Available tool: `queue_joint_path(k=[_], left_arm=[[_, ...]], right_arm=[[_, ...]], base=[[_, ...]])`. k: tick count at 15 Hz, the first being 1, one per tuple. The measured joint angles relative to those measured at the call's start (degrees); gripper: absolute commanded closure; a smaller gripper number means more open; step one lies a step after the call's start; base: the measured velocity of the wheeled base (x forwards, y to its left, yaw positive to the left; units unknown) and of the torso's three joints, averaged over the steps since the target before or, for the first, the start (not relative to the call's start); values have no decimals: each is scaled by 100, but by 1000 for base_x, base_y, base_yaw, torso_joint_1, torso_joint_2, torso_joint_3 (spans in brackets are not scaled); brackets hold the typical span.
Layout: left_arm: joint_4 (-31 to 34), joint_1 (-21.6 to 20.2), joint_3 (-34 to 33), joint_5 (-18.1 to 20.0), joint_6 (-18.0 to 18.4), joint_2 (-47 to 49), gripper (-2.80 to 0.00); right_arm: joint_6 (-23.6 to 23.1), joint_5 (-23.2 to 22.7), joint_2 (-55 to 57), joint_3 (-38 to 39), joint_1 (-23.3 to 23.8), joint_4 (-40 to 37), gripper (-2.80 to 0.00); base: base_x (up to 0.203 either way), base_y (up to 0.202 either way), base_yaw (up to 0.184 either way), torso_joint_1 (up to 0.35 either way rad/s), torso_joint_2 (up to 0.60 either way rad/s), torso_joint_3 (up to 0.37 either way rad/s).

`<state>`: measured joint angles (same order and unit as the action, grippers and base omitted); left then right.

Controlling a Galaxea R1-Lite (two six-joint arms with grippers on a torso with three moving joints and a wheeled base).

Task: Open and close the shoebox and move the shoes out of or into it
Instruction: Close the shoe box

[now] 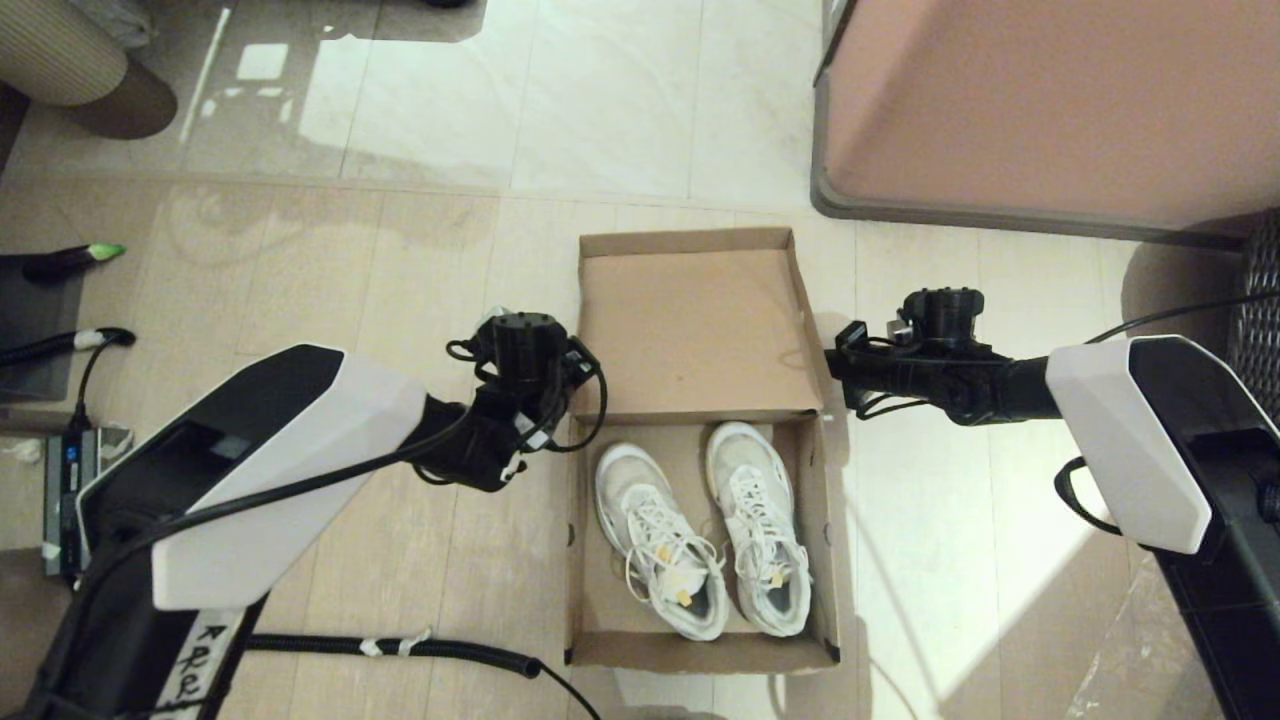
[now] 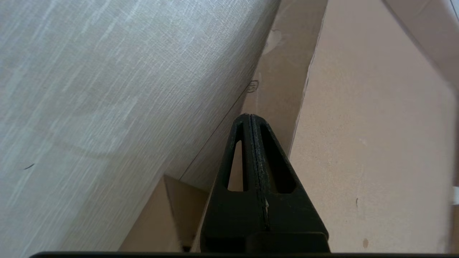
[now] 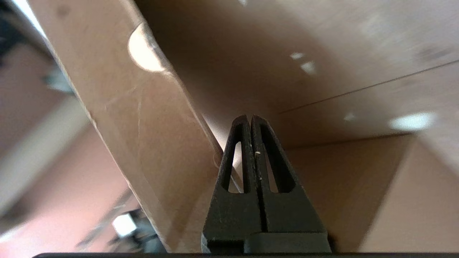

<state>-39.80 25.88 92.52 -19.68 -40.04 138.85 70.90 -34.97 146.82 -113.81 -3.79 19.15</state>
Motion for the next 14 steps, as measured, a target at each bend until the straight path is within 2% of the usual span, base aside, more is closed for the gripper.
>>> queue_joint_path(k=[5, 9, 11, 14], left_arm=[[94, 132, 226, -17, -14, 111, 0], [97, 222, 256, -18, -14, 111, 0], [111, 258, 258, -16, -10, 38, 0], [203, 272, 238, -5, -8, -192, 0]], right_arm=[[1456, -736, 17, 6, 52, 1017, 0], [2258, -1586, 15, 9, 164, 1755, 0], [2433, -1868, 17, 9, 211, 1981, 0], [2440, -1911, 21, 11, 245, 1991, 0]], base=[[0, 0, 0, 0, 0, 0], [0, 0, 0, 0, 0, 0], [0, 0, 0, 0, 0, 0], [0, 0, 0, 0, 0, 0]])
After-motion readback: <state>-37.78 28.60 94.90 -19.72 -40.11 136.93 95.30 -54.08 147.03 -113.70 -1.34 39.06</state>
